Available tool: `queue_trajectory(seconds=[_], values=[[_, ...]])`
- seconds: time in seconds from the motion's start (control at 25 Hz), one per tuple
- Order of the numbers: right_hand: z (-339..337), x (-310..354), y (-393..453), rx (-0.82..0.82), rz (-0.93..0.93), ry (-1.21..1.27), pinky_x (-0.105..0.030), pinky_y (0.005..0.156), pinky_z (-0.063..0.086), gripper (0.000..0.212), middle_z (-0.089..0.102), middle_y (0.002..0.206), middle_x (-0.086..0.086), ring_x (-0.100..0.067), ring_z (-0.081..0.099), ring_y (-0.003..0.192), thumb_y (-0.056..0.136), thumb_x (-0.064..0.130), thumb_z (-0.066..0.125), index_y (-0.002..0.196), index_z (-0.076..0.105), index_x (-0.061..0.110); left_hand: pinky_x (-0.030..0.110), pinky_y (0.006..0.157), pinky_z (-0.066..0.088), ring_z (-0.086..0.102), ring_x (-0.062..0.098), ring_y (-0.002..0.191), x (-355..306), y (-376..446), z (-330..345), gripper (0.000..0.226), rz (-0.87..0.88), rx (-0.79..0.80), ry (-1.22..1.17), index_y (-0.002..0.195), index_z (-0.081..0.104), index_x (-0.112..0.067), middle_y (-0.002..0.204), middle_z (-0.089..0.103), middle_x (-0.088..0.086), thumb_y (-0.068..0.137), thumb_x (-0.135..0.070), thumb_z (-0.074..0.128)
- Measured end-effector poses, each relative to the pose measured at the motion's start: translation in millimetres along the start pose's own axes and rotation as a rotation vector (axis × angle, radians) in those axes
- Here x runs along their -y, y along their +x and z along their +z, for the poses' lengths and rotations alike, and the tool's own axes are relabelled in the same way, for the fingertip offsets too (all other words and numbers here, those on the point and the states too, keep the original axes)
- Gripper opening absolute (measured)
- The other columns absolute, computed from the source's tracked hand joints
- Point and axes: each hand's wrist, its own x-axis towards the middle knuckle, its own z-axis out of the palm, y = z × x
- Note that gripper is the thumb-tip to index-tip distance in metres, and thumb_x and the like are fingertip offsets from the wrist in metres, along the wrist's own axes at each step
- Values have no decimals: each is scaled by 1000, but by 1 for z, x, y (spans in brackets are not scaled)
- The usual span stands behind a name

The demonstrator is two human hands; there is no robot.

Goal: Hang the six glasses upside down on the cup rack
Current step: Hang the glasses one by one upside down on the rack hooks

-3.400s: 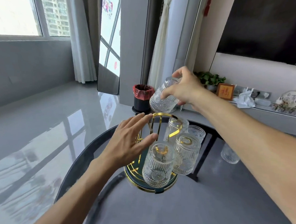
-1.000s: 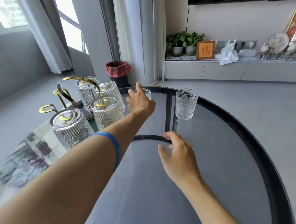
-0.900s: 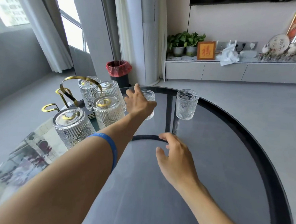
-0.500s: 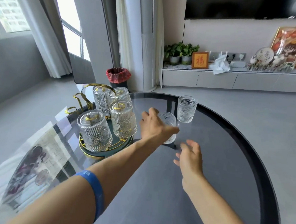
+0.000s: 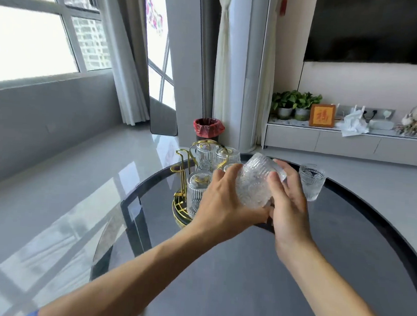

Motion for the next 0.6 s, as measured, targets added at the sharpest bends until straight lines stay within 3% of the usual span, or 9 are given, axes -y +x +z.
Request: queue_trajectory(seconds=[0.08,0.12,0.2,0.32,0.4,0.48,0.6], values=[[21,20,4,102,-116,-101,-13,69,44,26,63,83,27,5,59,79,88,45,57,114,58,43,17,83,48,54,6,96,-2,6,-22,87,16,-79,-28,132,47,-28,110,55,-13,57,-63,75],[32,28,8,154,-146,-123,-10,70,43,28,63,88,26,7,60,82,89,45,58,117,58,41,27,84,52,59,10,97,-1,11,-34,84,8,-114,-58,128,52,-26,109,61,-10,57,-64,75],[51,37,19,234,-158,-181,-16,80,43,29,62,109,19,9,58,97,94,41,53,123,56,36,32,85,54,63,11,100,9,20,-56,88,-20,-177,-112,129,56,-26,110,67,-7,53,-65,78],[73,41,43,304,-214,-427,-30,91,44,31,59,125,10,-6,54,112,99,43,40,126,54,34,26,82,53,65,8,97,38,36,-87,81,-81,-207,-157,124,56,-25,106,69,-10,52,-49,87],[83,38,61,329,-281,-651,-35,91,43,34,58,129,1,-17,53,114,100,43,36,126,53,30,10,72,46,59,-9,89,58,49,-103,73,-112,-220,-184,113,50,-32,97,63,-23,54,-35,92],[93,34,82,351,-306,-828,-37,92,42,36,55,133,-2,-24,52,116,101,41,33,127,53,26,2,63,43,58,-12,86,77,67,-117,72,-133,-240,-232,112,49,-32,95,62,-23,57,-25,94],[106,24,107,467,-241,-1142,-47,103,34,45,42,148,1,-31,41,128,101,45,26,139,43,28,11,69,53,67,-5,83,98,94,-123,70,-161,-256,-304,115,55,-26,100,70,-11,59,-15,94]])
